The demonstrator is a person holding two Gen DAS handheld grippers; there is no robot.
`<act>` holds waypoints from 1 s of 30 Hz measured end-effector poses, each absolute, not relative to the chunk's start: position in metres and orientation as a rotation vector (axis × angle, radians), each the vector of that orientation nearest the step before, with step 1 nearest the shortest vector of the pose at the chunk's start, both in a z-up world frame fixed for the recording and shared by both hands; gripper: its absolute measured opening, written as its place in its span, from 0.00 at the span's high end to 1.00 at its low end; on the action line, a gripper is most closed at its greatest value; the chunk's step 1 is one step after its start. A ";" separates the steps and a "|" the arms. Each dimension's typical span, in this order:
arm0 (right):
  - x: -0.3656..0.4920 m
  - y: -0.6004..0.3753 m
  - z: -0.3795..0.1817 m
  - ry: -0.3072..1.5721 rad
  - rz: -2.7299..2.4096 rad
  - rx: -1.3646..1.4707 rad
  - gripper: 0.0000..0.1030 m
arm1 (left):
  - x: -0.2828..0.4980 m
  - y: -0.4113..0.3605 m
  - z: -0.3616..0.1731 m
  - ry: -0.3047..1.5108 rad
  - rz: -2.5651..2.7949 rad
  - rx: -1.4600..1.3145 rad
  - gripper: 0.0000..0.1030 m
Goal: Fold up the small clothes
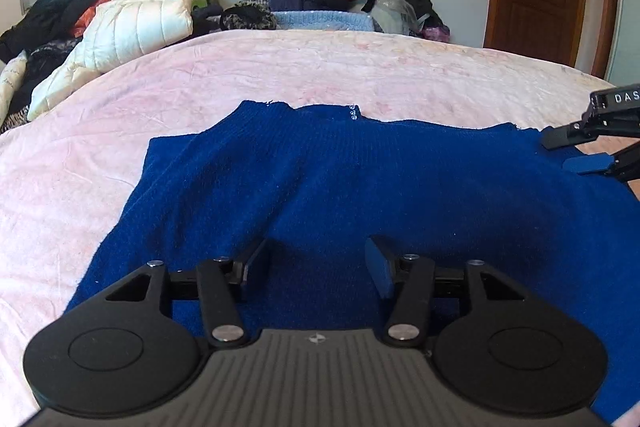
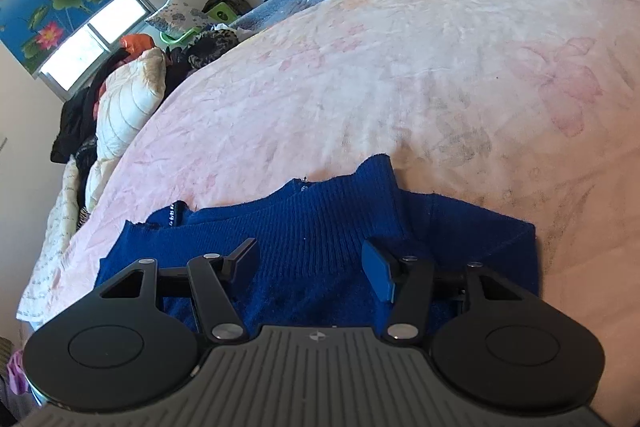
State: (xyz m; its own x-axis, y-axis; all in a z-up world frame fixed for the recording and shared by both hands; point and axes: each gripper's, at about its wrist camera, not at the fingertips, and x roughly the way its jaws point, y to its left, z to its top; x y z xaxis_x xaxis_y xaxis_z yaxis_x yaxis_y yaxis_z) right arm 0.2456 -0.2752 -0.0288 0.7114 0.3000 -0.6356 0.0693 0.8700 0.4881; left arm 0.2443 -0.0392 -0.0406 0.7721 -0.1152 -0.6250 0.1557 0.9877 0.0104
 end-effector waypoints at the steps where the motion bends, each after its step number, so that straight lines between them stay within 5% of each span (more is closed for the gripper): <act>1: 0.237 -0.271 -0.022 0.766 0.138 0.504 0.41 | 0.242 -0.034 -0.034 0.677 -0.150 0.033 0.48; 6: 0.172 -0.254 -0.009 0.713 0.251 0.484 0.29 | 0.223 -0.006 -0.019 0.645 -0.103 0.009 0.45; 14: 0.130 -0.256 -0.049 0.623 0.215 0.401 0.30 | 0.229 0.004 -0.048 0.672 -0.061 0.026 0.33; 30: 0.072 -0.189 -0.028 0.550 0.067 0.013 0.21 | 0.189 0.027 -0.024 0.667 0.003 -0.068 0.31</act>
